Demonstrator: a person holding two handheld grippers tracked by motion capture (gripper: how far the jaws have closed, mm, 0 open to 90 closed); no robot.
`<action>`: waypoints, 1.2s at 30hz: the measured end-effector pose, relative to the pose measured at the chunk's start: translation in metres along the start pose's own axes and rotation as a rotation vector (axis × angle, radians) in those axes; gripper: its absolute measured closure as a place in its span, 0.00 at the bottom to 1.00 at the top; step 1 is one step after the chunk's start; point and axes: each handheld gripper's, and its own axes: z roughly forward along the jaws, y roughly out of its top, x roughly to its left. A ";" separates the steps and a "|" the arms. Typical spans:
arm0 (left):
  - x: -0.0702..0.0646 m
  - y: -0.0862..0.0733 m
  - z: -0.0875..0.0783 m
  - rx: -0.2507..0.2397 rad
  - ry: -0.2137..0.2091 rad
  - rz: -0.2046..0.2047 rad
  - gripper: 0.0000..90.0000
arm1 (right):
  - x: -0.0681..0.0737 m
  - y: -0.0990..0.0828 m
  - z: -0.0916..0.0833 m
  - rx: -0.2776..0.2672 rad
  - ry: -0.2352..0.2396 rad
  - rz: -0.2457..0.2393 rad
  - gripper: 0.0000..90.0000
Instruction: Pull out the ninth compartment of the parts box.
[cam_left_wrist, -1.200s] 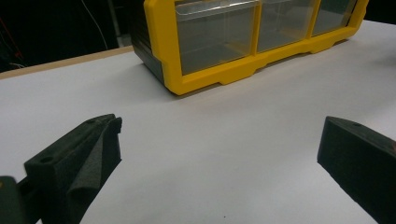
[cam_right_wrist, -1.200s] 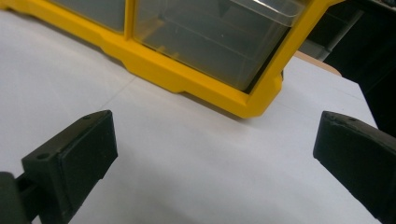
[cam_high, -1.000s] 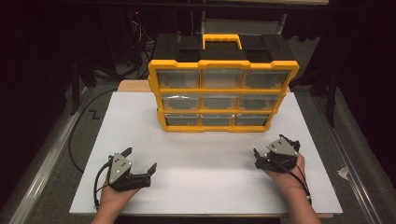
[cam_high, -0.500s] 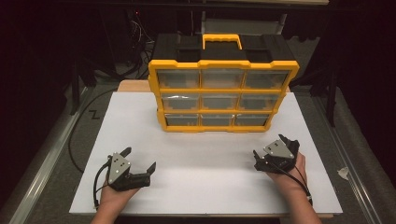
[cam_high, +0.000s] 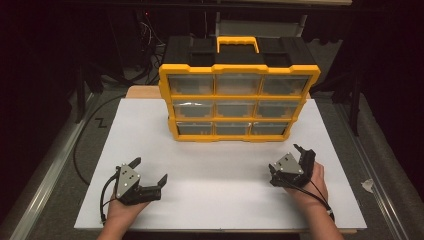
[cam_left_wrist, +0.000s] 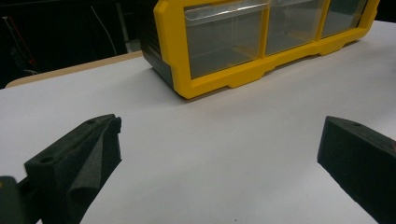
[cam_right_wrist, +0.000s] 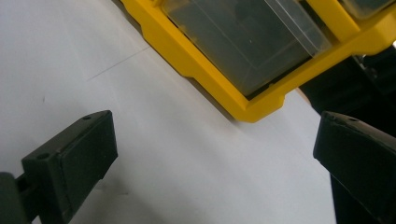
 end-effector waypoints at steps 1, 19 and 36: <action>0.000 0.000 0.000 -0.001 -0.003 -0.001 0.00 | 0.000 0.000 0.000 0.000 0.000 0.000 0.01; 0.001 0.001 -0.002 -0.011 -0.007 -0.010 0.00 | 0.015 0.011 -0.007 0.013 -0.077 -0.263 0.01; 0.001 0.000 -0.001 -0.011 -0.021 -0.009 0.00 | 0.033 0.019 -0.011 0.028 -0.135 -0.508 0.01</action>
